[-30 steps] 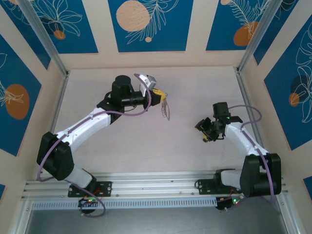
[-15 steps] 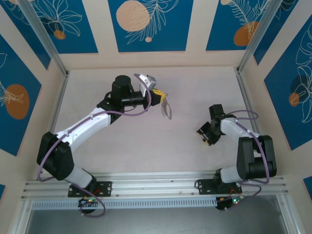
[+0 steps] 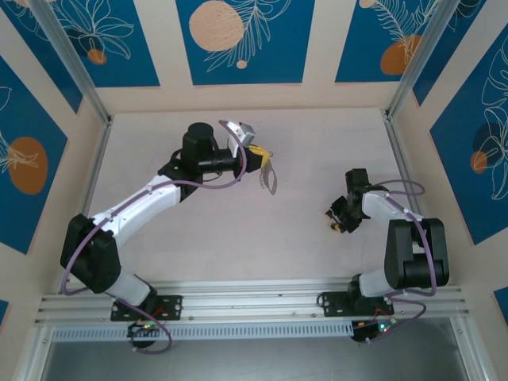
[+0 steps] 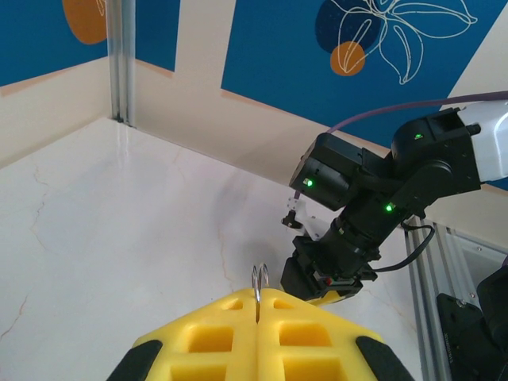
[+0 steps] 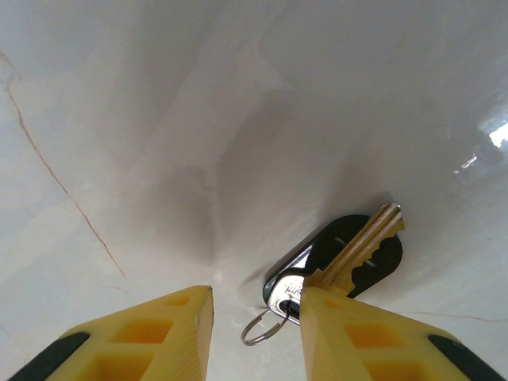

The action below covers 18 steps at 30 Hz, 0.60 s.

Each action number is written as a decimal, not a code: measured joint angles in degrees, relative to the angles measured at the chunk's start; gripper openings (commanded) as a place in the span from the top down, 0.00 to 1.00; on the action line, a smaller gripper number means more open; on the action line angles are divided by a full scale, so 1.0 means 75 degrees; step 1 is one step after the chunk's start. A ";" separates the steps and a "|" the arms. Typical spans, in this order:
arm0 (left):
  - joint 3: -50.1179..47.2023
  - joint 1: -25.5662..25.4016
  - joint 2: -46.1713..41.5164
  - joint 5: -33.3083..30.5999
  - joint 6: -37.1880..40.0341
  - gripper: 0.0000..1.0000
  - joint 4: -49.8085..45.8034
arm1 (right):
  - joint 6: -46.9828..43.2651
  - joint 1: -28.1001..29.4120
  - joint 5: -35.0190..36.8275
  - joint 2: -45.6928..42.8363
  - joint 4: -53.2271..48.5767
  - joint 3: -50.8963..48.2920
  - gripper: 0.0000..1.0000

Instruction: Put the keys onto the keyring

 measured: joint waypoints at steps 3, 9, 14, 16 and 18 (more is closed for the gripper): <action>0.0000 0.0000 0.0038 0.0003 0.0000 1.00 0.0020 | 0.0000 -0.0006 -0.0009 0.0000 0.0044 0.0000 0.71; 0.0000 0.0000 0.0090 0.0003 0.0000 1.00 0.0023 | 0.0000 -0.0017 -0.0067 -0.0003 0.0169 -0.0003 0.70; 0.0000 0.0000 0.0090 0.0003 0.0000 1.00 0.0026 | 0.0000 -0.0017 -0.0181 -0.0003 0.0201 -0.0020 0.70; 0.0000 0.0000 0.0093 0.0003 0.0000 1.00 0.0023 | 0.0000 -0.0017 -0.0230 -0.0003 0.0204 -0.0035 0.70; 0.0000 0.0000 0.0093 0.0003 0.0000 1.00 0.0023 | 0.0000 -0.0017 -0.0262 -0.0050 0.0198 -0.0087 0.69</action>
